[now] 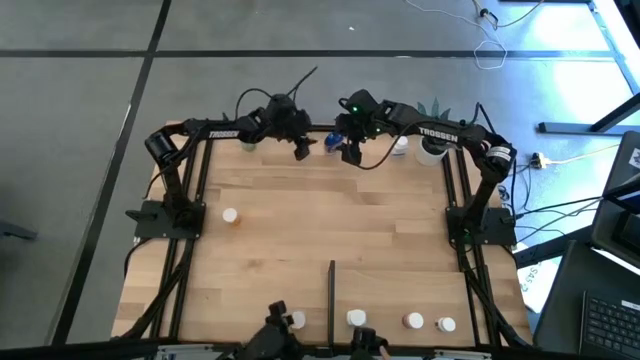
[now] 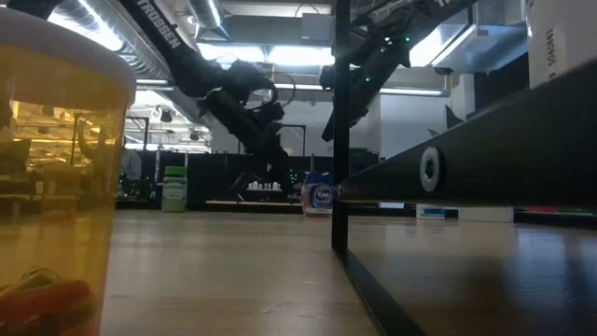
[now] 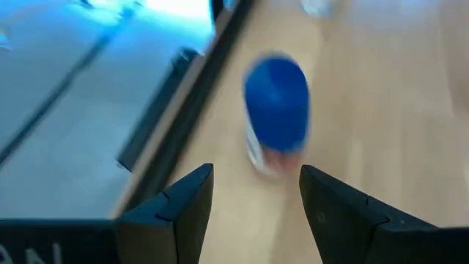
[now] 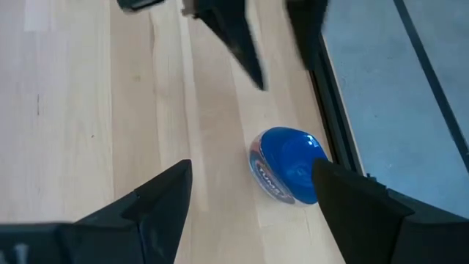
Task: Pick and place medicine bottles onto shelf by color
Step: Put the blue pill bottle onto the shelf
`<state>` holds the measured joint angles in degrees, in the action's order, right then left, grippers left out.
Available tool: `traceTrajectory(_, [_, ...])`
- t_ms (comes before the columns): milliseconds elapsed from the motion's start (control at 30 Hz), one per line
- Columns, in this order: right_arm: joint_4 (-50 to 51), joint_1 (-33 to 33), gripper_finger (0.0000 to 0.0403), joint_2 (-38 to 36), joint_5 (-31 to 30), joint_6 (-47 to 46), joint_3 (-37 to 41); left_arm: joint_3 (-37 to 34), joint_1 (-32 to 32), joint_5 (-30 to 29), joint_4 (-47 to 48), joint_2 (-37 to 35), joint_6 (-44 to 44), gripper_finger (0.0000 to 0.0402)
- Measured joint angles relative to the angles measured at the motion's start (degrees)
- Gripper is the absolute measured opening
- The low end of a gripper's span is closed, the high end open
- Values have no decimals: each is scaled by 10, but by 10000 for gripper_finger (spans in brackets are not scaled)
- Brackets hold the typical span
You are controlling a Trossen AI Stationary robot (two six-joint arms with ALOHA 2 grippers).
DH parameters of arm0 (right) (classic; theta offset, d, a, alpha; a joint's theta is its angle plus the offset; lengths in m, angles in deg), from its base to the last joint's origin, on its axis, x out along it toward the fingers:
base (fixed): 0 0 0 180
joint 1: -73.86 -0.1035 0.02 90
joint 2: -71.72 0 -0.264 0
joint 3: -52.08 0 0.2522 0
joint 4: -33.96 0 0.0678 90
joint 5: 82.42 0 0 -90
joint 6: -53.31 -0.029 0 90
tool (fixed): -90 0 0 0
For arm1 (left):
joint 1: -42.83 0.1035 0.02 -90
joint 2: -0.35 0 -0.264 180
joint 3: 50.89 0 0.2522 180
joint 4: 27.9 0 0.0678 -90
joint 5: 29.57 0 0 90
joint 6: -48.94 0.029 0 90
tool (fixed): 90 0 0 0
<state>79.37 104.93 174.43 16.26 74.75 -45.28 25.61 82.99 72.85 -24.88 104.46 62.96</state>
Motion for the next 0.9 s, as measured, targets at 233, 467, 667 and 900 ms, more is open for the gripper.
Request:
traceTrajectory(233, [0,-6,282,0,0,-32,0,5,5,-72,-46,0,-78,198])
traceTrajectory(467, [3,-10,282,0,0,-60,0,96,8,-69,73,0,-57,198])
traceTrajectory(667, [36,-9,282,-2,-1,-64,-3,178,29,-20,203,9,-56,198])
traceTrajectory(900, [116,-9,282,-5,-1,-73,-63,266,37,-2,315,53,-59,198])
